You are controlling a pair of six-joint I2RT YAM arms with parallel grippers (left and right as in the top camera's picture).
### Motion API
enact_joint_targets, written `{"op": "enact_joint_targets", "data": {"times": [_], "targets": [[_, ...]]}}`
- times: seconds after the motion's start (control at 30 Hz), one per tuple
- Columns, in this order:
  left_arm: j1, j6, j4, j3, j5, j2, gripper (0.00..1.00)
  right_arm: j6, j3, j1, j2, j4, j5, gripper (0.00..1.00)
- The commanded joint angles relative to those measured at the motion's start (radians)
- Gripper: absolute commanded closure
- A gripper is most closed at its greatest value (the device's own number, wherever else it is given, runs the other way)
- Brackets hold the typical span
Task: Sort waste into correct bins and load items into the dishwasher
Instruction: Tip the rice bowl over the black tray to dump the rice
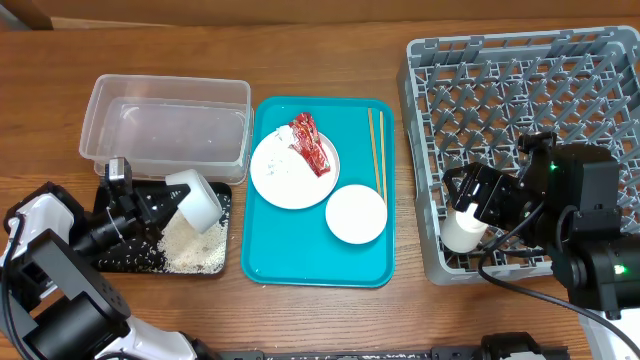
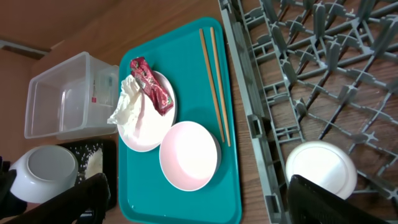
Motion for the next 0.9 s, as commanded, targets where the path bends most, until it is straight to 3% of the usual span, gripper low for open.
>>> {"op": "enact_joint_targets", "data": {"times": [0.0,0.07,0.4,0.67,0.77,0.8,0.87], "targets": [[-0.002,0.236,-0.019,0.016,-0.003,0.002,0.96,-0.004,0.020,0.000,-0.002,0.003,-0.005,0.07],[-0.001,0.194,-0.018,0.017,-0.020,0.002,0.96,-0.004,0.020,0.000,-0.002,0.005,-0.005,0.07],[-0.100,0.208,-0.044,0.025,-0.074,-0.037,0.96,-0.007,0.020,0.000,-0.002,0.024,-0.005,0.07],[-0.306,-0.068,-0.035,0.111,-0.107,-0.135,0.96,-0.007,0.020,0.000,-0.002,0.029,-0.005,0.07],[-0.409,-0.292,0.090,0.126,-0.219,-0.197,0.96,-0.006,0.020,0.000,-0.002,0.030,-0.005,0.07],[-0.449,-0.412,0.160,0.126,-0.307,-0.220,0.96,-0.006,0.020,0.000,-0.002,0.031,-0.005,0.07],[-0.570,-0.721,0.312,0.126,-0.628,-0.270,0.96,-0.006,0.020,0.000,-0.002,0.030,-0.006,0.07]]}}
